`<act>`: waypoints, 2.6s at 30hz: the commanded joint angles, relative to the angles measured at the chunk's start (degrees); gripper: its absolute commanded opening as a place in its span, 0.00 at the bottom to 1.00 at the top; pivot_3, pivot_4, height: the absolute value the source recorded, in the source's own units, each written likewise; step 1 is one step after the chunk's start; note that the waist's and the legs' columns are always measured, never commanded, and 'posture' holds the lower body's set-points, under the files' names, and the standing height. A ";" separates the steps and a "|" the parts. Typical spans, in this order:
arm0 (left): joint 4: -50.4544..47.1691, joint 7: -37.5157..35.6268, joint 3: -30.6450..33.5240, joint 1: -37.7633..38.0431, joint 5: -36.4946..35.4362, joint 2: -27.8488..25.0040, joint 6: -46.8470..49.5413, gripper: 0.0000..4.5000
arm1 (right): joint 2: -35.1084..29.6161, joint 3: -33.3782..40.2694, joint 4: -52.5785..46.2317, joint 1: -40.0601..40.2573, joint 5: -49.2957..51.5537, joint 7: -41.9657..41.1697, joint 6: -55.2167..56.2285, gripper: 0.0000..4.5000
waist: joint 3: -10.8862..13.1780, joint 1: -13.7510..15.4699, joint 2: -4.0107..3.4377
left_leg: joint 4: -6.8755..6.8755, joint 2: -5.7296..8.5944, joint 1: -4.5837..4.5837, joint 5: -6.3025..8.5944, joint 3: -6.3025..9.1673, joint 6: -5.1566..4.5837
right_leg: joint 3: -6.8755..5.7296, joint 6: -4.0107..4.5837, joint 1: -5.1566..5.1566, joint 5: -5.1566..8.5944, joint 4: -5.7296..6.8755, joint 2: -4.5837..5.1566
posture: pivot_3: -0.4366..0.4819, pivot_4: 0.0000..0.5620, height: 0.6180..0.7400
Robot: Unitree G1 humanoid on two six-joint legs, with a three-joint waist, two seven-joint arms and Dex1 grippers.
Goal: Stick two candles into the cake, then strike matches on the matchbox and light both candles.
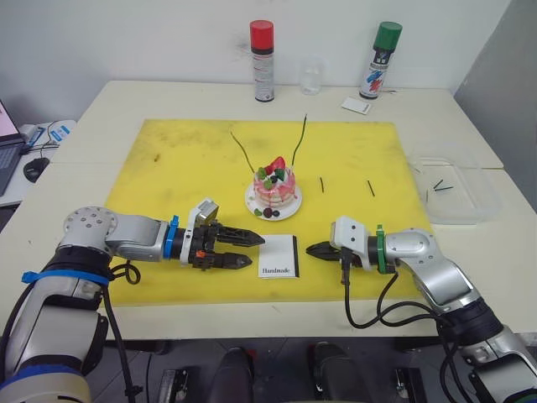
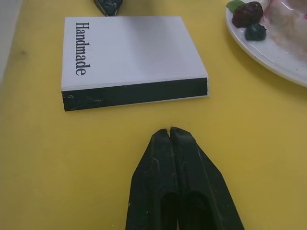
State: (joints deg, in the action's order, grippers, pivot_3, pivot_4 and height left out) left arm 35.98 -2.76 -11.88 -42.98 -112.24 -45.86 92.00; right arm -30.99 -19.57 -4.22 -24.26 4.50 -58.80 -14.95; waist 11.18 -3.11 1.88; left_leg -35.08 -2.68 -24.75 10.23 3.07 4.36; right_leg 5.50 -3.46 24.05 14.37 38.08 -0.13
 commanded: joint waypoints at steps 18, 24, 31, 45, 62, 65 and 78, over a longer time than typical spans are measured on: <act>0.05 4.84 2.76 -0.11 -0.76 4.96 -0.57 1.00 | 6.17 -4.95 -1.10 -2.39 -0.78 -0.93 -3.79 0.01 | -0.09 0.12 0.02 | -0.03 0.02 0.09 -0.05 0.00 0.07 | 0.01 -0.05 -0.09 -0.03 0.05 0.01 | 0.48 0.27 1.00; -0.86 5.09 3.33 0.67 -0.76 5.40 -0.68 1.00 | 5.20 -4.34 -1.34 -2.47 -0.79 -0.91 -3.82 0.01 | -0.09 0.17 0.02 | -0.04 0.02 0.09 -0.05 0.01 0.07 | 0.01 -0.05 -0.10 -0.04 0.06 0.01 | 0.48 0.27 1.00; -2.68 5.13 3.38 1.48 -0.76 5.43 -1.08 1.00 | 4.61 -4.47 -1.52 -2.54 -0.30 -1.89 -4.33 0.01 | -0.09 0.24 0.02 | -0.06 0.02 0.09 -0.05 0.01 0.08 | 0.01 -0.06 -0.12 -0.04 0.04 0.02 | 0.48 0.27 1.00; -4.90 4.57 3.22 2.13 -0.76 5.08 -1.17 1.00 | 7.94 -5.12 -0.07 -4.29 -0.62 -0.39 -4.62 0.01 | -0.09 0.17 0.02 | -0.06 0.04 0.09 -0.05 0.02 0.08 | 0.00 -0.06 -0.12 -0.04 0.05 0.03 | 0.48 0.27 1.00; -6.19 5.00 2.97 2.36 -0.76 5.06 -1.81 1.00 | 3.68 -5.78 -5.73 -1.57 3.17 -4.36 -9.33 0.01 | -0.09 0.44 0.02 | -0.06 0.06 0.08 -0.05 0.01 0.08 | 0.01 -0.06 -0.13 -0.04 0.02 0.05 | 0.48 0.27 1.00; -6.40 5.17 2.96 2.35 -0.76 4.92 -1.94 1.00 | 5.06 -6.23 -5.73 -1.84 3.09 -3.73 -10.13 0.01 | -0.09 0.37 0.02 | -0.06 0.06 0.08 -0.05 0.02 0.08 | 0.00 -0.06 -0.13 -0.04 0.03 0.05 | 0.48 0.27 1.00; -8.57 4.69 2.77 3.79 -0.76 4.63 -2.36 1.00 | 7.32 -4.16 -5.85 -2.10 5.18 -1.79 -13.24 0.01 | -0.09 0.35 0.02 | -0.06 0.06 0.08 -0.05 0.01 0.08 | 0.01 -0.06 -0.13 -0.04 0.03 0.05 | 0.48 0.27 1.00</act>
State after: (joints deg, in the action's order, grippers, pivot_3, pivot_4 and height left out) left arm 28.81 2.06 -8.56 -39.83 -112.51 -41.23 89.37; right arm -24.18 -24.74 -9.03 -25.85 8.16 -61.04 -27.79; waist 11.09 -2.77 1.90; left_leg -35.13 -2.63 -24.66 10.18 3.08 4.44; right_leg 5.51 -3.52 23.93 14.33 38.11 -0.08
